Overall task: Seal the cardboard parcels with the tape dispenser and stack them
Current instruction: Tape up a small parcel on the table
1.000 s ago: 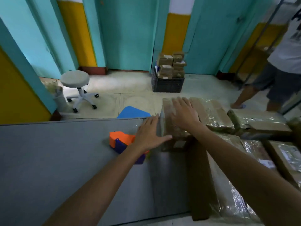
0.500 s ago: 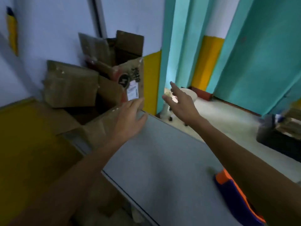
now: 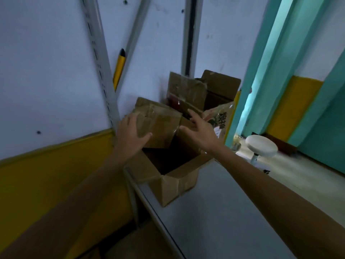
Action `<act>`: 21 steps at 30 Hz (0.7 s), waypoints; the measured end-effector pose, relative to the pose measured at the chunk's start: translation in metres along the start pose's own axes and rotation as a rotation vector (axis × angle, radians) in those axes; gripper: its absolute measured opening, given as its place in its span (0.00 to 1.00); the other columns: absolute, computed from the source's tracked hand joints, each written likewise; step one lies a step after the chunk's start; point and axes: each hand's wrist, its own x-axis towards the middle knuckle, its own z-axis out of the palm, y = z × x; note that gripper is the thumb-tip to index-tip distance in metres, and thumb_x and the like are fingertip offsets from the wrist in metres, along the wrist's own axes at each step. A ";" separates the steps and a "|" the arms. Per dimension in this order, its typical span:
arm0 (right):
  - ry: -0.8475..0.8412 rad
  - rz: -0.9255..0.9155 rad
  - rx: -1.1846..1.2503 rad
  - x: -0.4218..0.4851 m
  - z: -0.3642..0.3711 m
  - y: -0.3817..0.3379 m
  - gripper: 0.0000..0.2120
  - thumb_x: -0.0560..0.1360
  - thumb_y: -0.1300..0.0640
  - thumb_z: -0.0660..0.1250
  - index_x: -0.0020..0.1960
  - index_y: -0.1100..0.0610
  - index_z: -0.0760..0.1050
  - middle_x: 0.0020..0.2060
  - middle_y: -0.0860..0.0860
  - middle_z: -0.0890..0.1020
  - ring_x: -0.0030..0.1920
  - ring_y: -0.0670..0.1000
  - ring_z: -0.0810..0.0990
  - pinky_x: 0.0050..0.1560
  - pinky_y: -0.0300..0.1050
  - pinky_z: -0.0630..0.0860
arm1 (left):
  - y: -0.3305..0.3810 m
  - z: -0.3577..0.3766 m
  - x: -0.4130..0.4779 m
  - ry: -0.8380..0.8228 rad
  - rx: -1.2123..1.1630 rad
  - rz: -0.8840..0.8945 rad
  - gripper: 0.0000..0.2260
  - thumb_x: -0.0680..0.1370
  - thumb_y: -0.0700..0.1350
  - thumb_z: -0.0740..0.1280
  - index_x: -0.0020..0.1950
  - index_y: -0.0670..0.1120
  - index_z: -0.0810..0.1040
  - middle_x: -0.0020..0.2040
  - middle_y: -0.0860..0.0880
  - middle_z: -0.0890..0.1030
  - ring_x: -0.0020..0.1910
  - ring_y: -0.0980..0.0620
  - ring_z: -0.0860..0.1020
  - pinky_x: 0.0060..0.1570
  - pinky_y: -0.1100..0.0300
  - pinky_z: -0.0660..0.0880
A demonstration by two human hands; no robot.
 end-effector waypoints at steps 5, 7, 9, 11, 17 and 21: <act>-0.093 0.002 0.059 0.037 0.035 -0.004 0.35 0.76 0.56 0.67 0.76 0.53 0.53 0.72 0.53 0.66 0.71 0.52 0.65 0.69 0.42 0.60 | -0.041 0.007 0.028 -0.082 -0.059 -0.067 0.42 0.68 0.55 0.75 0.74 0.45 0.57 0.72 0.43 0.63 0.70 0.44 0.61 0.68 0.49 0.60; -0.116 0.018 0.068 0.055 0.047 -0.005 0.38 0.74 0.56 0.69 0.77 0.52 0.51 0.74 0.53 0.62 0.73 0.53 0.60 0.72 0.48 0.58 | -0.048 0.011 0.042 -0.149 -0.104 -0.090 0.46 0.66 0.56 0.75 0.76 0.45 0.53 0.73 0.43 0.60 0.71 0.45 0.60 0.70 0.49 0.59; -0.133 0.069 0.083 0.071 0.056 -0.005 0.40 0.73 0.56 0.70 0.77 0.48 0.49 0.75 0.55 0.58 0.74 0.55 0.58 0.71 0.51 0.58 | -0.051 0.014 0.054 -0.224 -0.159 -0.098 0.51 0.63 0.62 0.75 0.76 0.47 0.51 0.74 0.45 0.59 0.72 0.45 0.60 0.70 0.46 0.60; -0.131 0.085 0.070 0.084 0.063 -0.004 0.39 0.73 0.57 0.70 0.76 0.47 0.51 0.74 0.56 0.57 0.74 0.57 0.58 0.71 0.51 0.59 | -0.054 0.018 0.064 -0.251 -0.171 -0.085 0.53 0.61 0.66 0.73 0.76 0.50 0.50 0.74 0.45 0.60 0.71 0.46 0.61 0.69 0.45 0.62; -0.010 0.060 0.090 0.090 0.074 -0.004 0.30 0.73 0.58 0.69 0.73 0.51 0.62 0.72 0.55 0.62 0.70 0.55 0.65 0.70 0.50 0.65 | -0.064 0.023 0.077 -0.202 -0.077 -0.034 0.49 0.60 0.64 0.73 0.74 0.64 0.49 0.70 0.44 0.63 0.67 0.41 0.65 0.65 0.43 0.66; 0.094 -0.005 0.202 0.079 0.063 -0.021 0.23 0.75 0.64 0.65 0.69 0.54 0.66 0.68 0.55 0.66 0.65 0.51 0.70 0.68 0.49 0.69 | -0.048 0.005 0.064 -0.021 -0.001 0.020 0.44 0.57 0.68 0.66 0.71 0.61 0.59 0.63 0.44 0.70 0.61 0.42 0.68 0.57 0.51 0.66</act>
